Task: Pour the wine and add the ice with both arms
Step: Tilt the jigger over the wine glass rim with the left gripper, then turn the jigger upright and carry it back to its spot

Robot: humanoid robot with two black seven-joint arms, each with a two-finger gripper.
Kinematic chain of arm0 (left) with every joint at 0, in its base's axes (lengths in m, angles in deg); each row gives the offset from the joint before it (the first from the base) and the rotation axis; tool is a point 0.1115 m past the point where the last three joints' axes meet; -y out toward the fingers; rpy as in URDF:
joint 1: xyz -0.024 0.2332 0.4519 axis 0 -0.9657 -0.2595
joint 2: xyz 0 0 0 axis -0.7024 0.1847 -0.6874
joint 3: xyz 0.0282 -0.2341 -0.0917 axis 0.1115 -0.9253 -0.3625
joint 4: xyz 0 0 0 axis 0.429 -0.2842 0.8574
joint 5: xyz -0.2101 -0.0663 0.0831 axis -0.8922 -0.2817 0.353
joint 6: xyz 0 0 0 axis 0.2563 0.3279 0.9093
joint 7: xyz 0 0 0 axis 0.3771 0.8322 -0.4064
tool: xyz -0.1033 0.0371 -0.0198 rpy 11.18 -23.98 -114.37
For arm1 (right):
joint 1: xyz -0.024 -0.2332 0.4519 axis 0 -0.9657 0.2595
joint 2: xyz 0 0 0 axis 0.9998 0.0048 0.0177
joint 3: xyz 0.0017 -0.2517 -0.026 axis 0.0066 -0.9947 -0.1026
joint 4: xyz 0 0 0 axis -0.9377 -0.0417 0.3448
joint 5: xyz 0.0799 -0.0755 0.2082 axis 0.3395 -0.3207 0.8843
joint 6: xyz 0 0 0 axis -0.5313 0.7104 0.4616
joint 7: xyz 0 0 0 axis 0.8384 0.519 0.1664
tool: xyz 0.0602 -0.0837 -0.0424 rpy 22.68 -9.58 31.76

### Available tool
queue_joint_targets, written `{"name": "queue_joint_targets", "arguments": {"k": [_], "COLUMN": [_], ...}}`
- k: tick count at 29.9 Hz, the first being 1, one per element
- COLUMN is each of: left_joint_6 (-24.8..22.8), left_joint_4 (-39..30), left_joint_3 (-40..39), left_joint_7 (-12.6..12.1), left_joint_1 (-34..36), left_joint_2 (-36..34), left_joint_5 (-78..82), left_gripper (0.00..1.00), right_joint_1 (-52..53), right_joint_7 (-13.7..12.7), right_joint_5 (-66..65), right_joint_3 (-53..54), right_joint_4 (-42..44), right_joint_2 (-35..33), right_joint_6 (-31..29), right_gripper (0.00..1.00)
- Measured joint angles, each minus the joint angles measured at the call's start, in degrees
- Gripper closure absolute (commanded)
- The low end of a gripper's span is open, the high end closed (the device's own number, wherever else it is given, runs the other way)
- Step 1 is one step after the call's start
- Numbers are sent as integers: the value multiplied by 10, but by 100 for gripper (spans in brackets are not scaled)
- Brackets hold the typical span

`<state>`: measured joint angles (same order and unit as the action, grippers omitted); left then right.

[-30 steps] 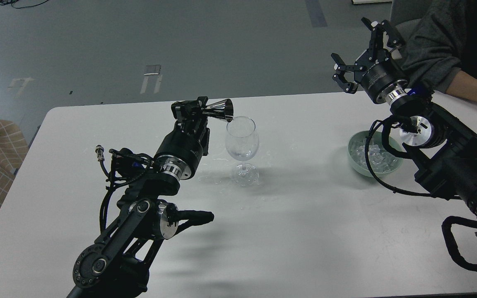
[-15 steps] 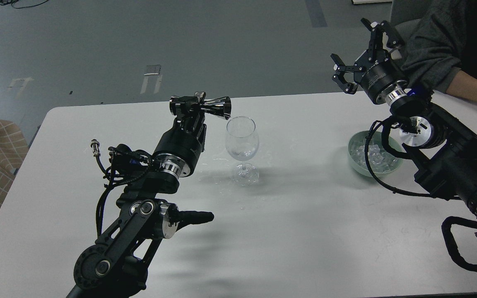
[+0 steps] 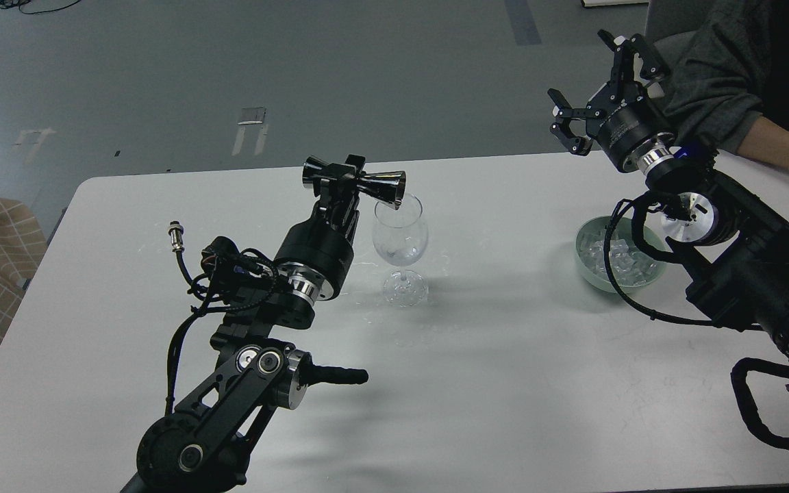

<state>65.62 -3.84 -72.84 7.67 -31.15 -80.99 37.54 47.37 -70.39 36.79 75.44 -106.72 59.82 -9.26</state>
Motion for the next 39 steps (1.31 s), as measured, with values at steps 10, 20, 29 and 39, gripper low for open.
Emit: {"name": "queue_joint_targets", "arguments": {"k": [10,20,29,39], "left_joint_6": [1,1,-2,-7], "left_joint_4": [20,6,-17,4], "left_joint_3": [0,-35,-199,-333], "left_joint_7": [12,-1,-31,-36], "left_joint_1": [0,16,43,-14], "left_joint_2": [0,0,0,0], "left_joint_5": [92,-9,-367,-656], "left_gripper": [100,100,100,99], "right_joint_1": [0,0,0,-1], "right_joint_7": [0,0,0,0], "right_joint_5": [0,0,0,0], "right_joint_3": [0,0,0,0], "right_joint_4": [1,1,1,1], "right_joint_2": [0,0,0,0], "right_joint_6": [0,0,0,0], "right_gripper": [0,0,0,0]}}
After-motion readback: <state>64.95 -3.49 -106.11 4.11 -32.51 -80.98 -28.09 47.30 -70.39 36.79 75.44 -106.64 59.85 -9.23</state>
